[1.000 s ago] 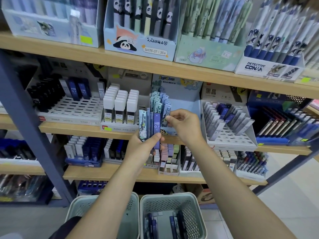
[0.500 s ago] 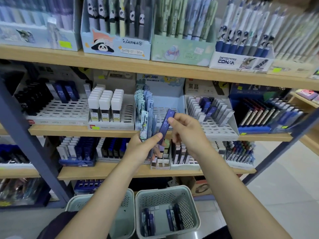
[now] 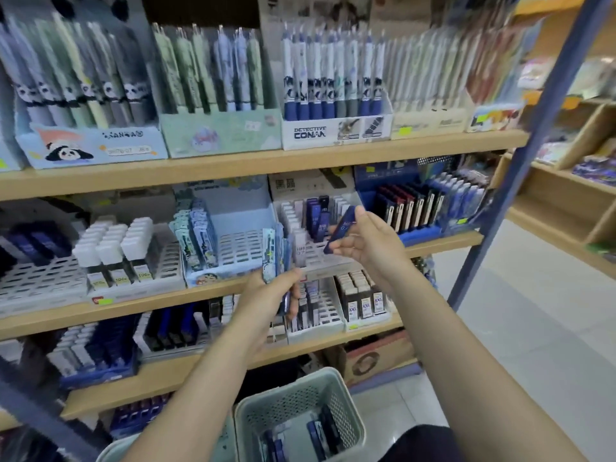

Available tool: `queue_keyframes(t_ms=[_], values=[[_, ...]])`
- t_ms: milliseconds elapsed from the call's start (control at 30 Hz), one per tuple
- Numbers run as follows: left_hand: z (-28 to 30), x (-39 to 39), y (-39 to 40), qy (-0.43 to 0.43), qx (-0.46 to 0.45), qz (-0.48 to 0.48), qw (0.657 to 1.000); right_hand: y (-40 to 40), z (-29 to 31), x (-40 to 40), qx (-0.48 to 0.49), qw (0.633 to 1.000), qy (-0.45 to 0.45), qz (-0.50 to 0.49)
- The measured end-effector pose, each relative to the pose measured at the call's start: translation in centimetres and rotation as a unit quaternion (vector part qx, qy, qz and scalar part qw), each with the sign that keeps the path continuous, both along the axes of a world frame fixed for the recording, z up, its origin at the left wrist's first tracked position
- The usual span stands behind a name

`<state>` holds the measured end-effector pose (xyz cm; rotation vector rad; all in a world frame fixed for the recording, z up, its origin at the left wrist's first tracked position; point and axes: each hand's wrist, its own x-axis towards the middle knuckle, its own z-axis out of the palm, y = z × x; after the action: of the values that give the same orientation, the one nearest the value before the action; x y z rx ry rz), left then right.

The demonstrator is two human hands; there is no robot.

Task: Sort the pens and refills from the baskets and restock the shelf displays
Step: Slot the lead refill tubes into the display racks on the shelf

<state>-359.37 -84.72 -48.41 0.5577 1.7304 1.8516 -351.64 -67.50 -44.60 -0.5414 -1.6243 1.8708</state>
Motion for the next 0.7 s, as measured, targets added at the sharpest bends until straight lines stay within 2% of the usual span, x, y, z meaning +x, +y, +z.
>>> queue_keyframes(t_ms=[267,700], values=[[0.4,-0.7,0.5,-0.005,-0.002,0.002,1.0,1.6,0.1,-3.3,0.021,0.999,-0.037,0.008],[-0.8,-2.4,0.8,-0.007,-0.007,-0.009,1.0,2.2,-0.4,-5.6,0.158,0.977,-0.145,-0.002]])
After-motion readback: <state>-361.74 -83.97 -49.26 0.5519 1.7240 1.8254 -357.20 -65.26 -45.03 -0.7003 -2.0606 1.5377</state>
